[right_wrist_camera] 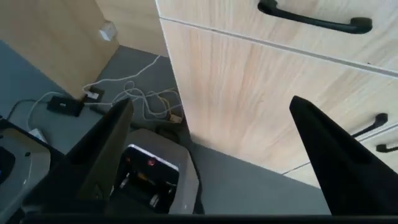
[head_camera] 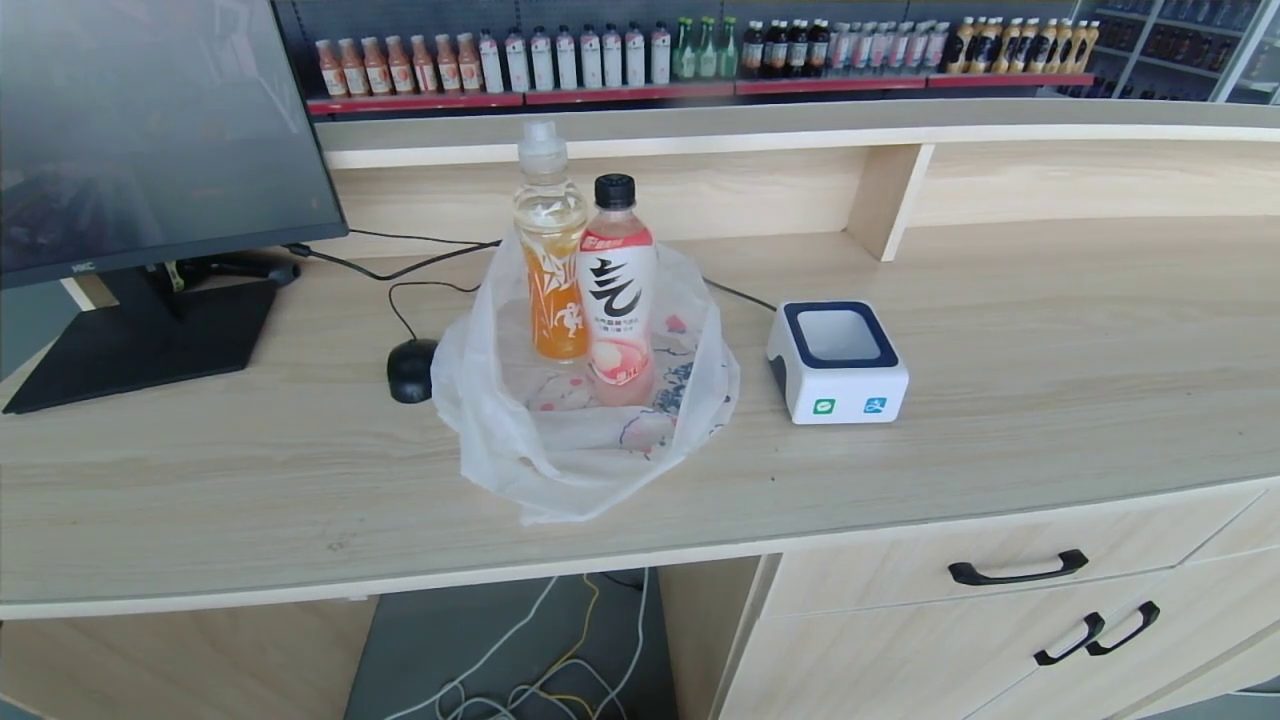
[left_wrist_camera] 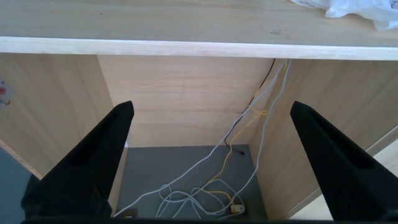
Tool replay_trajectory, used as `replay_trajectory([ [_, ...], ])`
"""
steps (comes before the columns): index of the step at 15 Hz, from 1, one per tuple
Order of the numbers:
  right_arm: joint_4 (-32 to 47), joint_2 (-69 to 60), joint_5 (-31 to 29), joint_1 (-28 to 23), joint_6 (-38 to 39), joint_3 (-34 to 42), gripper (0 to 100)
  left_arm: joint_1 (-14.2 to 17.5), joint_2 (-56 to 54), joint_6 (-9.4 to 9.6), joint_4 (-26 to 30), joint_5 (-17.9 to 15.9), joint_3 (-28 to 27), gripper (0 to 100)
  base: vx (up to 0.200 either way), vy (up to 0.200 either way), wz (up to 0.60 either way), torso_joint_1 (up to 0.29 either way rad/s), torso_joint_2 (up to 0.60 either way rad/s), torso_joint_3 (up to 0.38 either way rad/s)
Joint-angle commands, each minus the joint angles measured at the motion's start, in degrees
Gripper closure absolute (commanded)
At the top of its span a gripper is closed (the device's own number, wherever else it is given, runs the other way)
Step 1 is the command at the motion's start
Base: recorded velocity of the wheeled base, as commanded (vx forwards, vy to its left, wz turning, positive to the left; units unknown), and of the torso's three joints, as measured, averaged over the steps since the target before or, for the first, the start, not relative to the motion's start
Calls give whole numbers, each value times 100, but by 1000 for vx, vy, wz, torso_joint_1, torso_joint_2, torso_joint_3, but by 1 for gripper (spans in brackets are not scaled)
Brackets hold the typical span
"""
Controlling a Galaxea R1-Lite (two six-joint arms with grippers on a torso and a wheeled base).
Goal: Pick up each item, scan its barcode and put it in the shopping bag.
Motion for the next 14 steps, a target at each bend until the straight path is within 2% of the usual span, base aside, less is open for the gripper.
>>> replay_trajectory([
  [1,2,-1,3,-1225,-2,1,0,-2,-2,2,-2,0,0,0,0,0,0,0,0,0],
  [2,2,-106,3,-1497,-2,1,0,-2,-2,2,6,0,0,0,0,0,0,0,0,0],
  [3,2,-598,3,-2341,15,1,0,6,-2,2,6,0,0,0,0,0,0,0,0,0],
  [4,2,-765,3,-2587,59,1,0,6,-2,2,6,0,0,0,0,0,0,0,0,0],
  [5,2,-1240,3,-2640,95,1,0,6,-2,2,6,0,0,0,0,0,0,0,0,0],
  [6,11,-1565,108,-2411,-20,1,0,6,-2,2,6,0,0,0,0,0,0,0,0,0],
  [12,37,-1565,310,-2420,-55,10,0,6,-2,2,6,0,0,0,0,0,0,0,0,0],
  [14,37,-1565,310,-2420,-55,10,0,6,-2,2,6,0,0,0,-200,0,0,2,3,0],
])
